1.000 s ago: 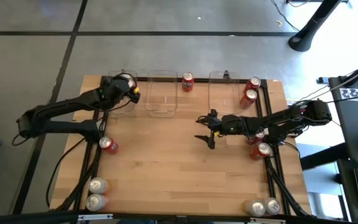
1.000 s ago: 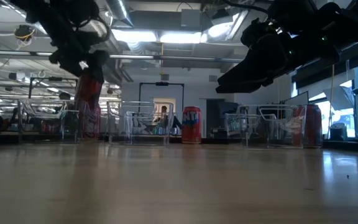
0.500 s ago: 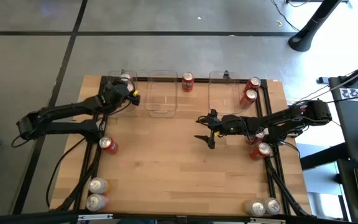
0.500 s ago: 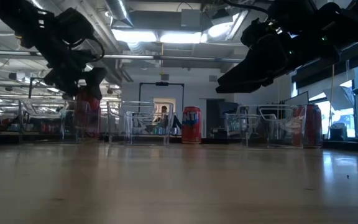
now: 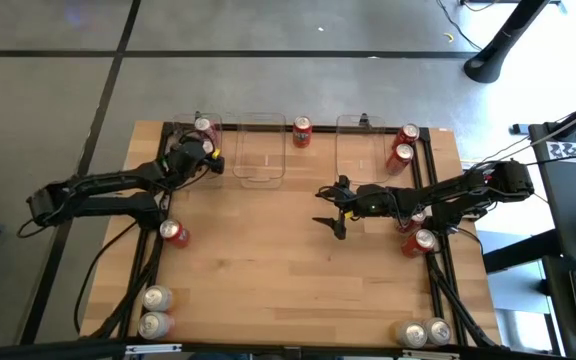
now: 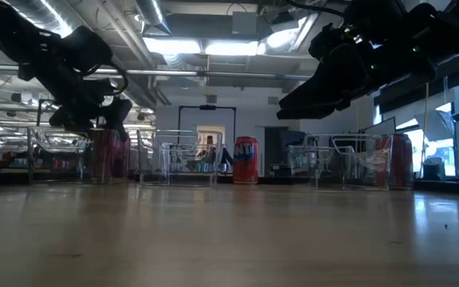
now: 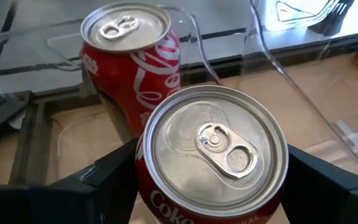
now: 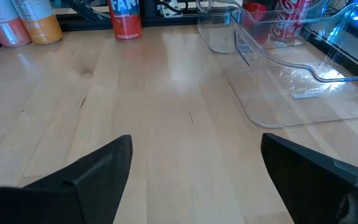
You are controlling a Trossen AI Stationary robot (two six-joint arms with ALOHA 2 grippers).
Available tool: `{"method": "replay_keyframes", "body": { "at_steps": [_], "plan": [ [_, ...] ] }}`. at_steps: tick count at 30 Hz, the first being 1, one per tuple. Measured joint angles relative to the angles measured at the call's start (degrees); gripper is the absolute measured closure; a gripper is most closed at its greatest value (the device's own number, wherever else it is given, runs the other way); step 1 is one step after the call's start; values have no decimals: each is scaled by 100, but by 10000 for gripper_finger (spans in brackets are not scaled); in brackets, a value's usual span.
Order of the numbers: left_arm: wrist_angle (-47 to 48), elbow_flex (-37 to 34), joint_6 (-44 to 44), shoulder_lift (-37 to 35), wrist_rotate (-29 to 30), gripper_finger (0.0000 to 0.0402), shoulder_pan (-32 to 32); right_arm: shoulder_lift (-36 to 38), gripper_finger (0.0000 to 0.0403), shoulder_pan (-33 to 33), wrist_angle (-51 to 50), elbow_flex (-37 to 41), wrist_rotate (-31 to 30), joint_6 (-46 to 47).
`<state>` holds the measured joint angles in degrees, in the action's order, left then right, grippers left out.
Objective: Sort soda cans
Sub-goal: Put the red soda can into the left transparent bin
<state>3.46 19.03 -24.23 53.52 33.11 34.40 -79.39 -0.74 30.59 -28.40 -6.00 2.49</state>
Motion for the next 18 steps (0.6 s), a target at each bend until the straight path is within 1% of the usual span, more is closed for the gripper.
{"method": "replay_keyframes", "body": {
  "at_steps": [2, 6, 9, 13, 18],
  "plan": [
    [-25, -23, 14, -2, 4, 97, 25, 0, 47, 0, 0, 0, 0, 0],
    [-82, -57, 87, -4, 35, 60, 21, 0, 47, -2, 0, 0, 0, -1],
    [-139, -61, 217, -9, 31, 42, 21, 0, 47, -1, 0, 0, -1, 1],
    [-40, 96, 499, -165, 21, 35, 21, 0, 47, -2, 0, 0, -2, 1],
    [507, 633, 954, -588, 17, 33, 21, 0, 47, 0, -8, 0, 4, 188]
  ]
}}
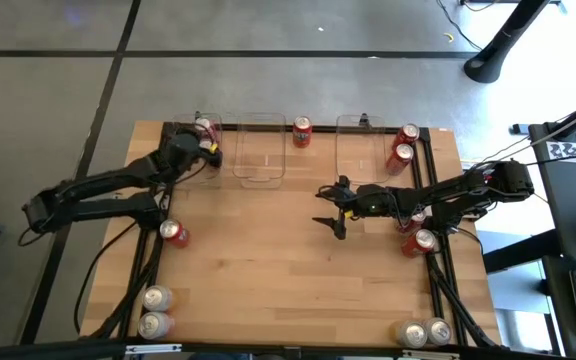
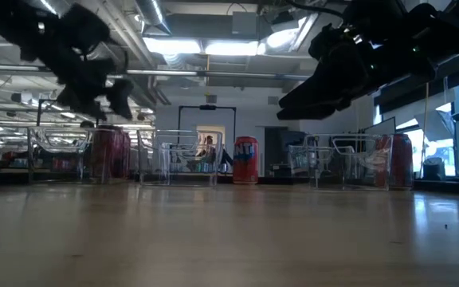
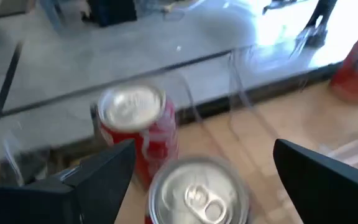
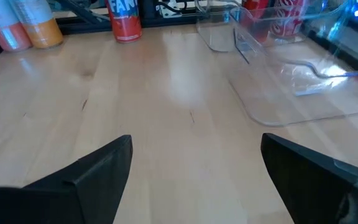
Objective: Sort soda cans
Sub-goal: Put the red soda can into the left transparent bin
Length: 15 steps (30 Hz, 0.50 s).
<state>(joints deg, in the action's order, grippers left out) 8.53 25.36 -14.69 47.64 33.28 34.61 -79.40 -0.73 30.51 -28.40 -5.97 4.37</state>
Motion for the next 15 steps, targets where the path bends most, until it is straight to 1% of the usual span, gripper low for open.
{"method": "replay_keyframes", "body": {
  "at_steps": [2, 5, 8, 10, 13, 15],
  "plan": [
    [9, 210, 207, -175, -29, 32, -22, 0, 47, 0, -29, 0, 54, 119],
    [-128, 432, 587, -383, -412, 32, -112, 1, 47, 0, -55, 0, 182, 174],
    [-581, 479, 967, -514, -1295, 31, -243, 1, 47, -1, -62, -8, 334, 284],
    [-827, 479, 1149, -524, -2023, 31, -336, 17, 47, -4, -268, -118, 145, 400],
    [-1165, 477, 1342, -472, -2799, 31, -511, 216, 47, 0, -1265, -558, -157, 452],
    [-1301, 477, 1424, -422, -3033, 31, -637, 416, 47, 0, -2364, -1022, -379, 554]
  ]
}}
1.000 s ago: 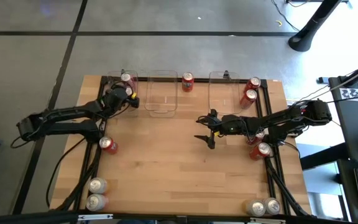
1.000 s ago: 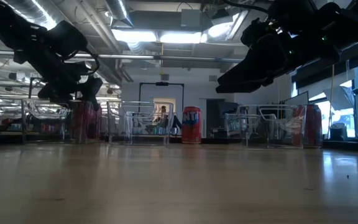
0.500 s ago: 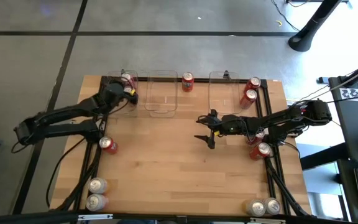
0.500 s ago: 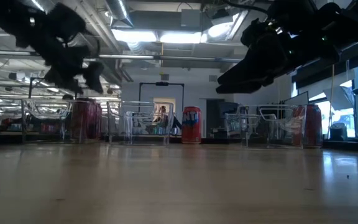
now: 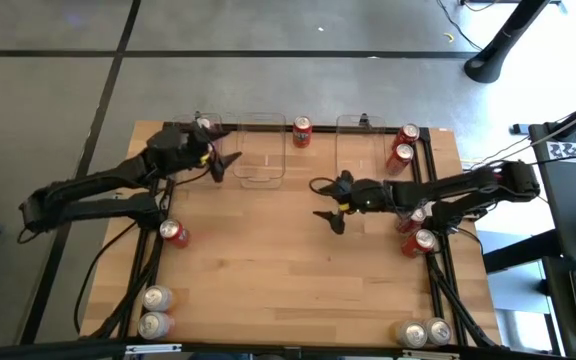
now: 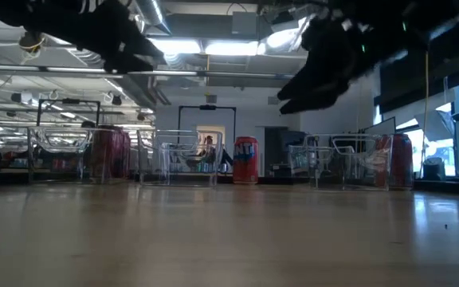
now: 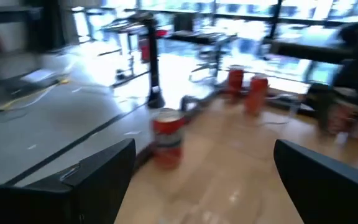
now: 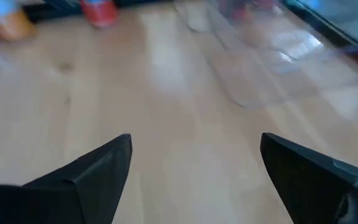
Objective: Sort soda cans
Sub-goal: Put the red soda can into the left transparent bin
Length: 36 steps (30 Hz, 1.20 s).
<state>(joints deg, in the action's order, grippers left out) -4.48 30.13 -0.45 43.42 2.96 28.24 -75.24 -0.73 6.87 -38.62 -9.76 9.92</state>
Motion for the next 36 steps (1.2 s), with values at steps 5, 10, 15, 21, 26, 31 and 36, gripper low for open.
{"method": "replay_keyframes", "body": {
  "at_steps": [5, 10, 15, 21, 26, 31, 36],
  "plan": [
    [35, -84, 105, 48, -89, 31, -292, 187, 47, 0, -3277, -1615, -915, 755],
    [212, -330, 66, 57, -91, 31, -431, 190, 47, 0, -5931, -2870, -1961, 1630],
    [153, -407, 101, 46, -96, 31, -465, 194, 47, 0, -7539, -3540, -1477, 2569],
    [160, -407, 222, 55, -89, 31, -462, 188, 47, 0, -9205, -3568, -906, 4083],
    [64, -407, 211, 55, -89, 31, -465, 197, 47, 0, -9605, -3342, -534, 4668],
    [80, -407, 195, 55, -89, 31, -465, 144, 47, 0, -9685, -3078, -193, 4674],
    [80, -407, 181, 55, -89, 31, -465, 127, 47, 79, -9699, -2609, 65, 4457]
  ]
}}
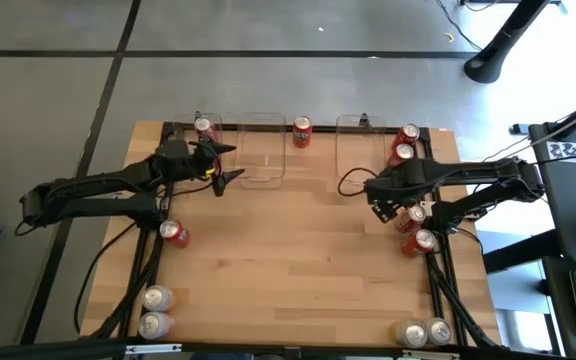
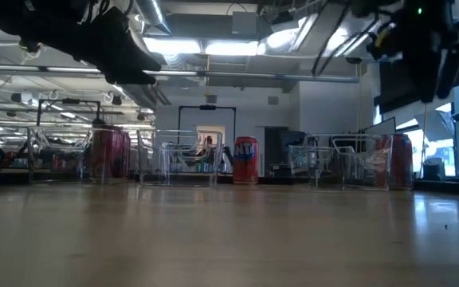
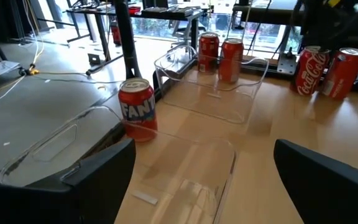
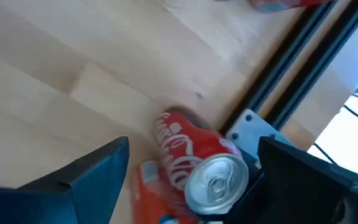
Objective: Sort soda cans
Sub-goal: Put the red soda can into the left transparent bin
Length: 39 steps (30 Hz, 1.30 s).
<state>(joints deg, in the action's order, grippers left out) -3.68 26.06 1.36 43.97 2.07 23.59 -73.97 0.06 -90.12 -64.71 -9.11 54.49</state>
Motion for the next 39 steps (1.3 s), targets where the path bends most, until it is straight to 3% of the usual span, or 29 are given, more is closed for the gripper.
{"method": "replay_keyframes", "body": {
  "at_steps": [9, 28, 39],
  "plan": [
    [2, 0, 12, 0, 0, 31, 0, -5, 47, 386, 8, 650, 491, -520],
    [9, 2, 10, 1, 2, 31, 0, -5, 49, 371, 99, 1458, 1232, -995],
    [209, 2, 65, 2, 3, 31, 0, 9, 121, 373, 393, 1440, 1266, -1151]
  ]
}}
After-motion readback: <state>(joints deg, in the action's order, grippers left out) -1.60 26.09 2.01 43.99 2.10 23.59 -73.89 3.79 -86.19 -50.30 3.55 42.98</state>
